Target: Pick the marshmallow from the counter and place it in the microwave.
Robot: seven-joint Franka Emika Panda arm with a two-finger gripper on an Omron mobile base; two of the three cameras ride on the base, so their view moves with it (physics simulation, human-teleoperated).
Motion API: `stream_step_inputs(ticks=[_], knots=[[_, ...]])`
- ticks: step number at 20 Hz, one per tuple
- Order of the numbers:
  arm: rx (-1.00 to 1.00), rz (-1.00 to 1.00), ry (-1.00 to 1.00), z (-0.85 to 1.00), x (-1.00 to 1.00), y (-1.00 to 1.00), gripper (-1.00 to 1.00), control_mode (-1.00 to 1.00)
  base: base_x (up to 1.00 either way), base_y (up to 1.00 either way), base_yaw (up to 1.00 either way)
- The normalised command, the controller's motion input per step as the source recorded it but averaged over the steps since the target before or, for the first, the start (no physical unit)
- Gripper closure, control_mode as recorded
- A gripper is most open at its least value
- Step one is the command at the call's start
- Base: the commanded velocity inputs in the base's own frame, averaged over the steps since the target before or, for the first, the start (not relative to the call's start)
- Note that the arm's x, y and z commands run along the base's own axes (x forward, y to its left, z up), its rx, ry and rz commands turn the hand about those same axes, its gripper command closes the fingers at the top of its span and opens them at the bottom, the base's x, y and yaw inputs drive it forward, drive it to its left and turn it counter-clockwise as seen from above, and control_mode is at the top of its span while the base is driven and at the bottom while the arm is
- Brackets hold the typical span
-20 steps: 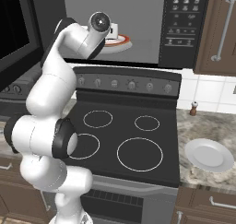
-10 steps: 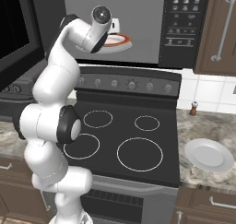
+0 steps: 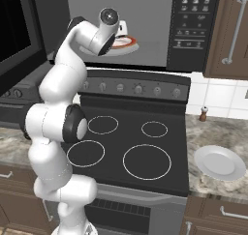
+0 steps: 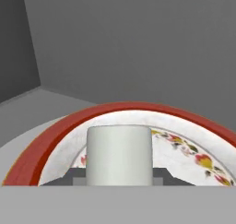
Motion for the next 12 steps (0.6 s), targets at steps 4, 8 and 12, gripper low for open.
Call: stream_step_inputs(ticks=[4, 8, 12], knots=[[-0.03, 0.04, 0.03, -0.35, 0.14, 0.00, 1.00, -1.00, 0.00, 0.00, 0.00], [0.00, 0.03, 0.01, -0.25, 0.13, 0.00, 1.00, -1.00, 0.00, 0.00, 0.00], [0.00, 0.02, 0.01, -0.11, 0.10, 0.00, 1.00, -1.00, 0.00, 0.00, 0.00]])
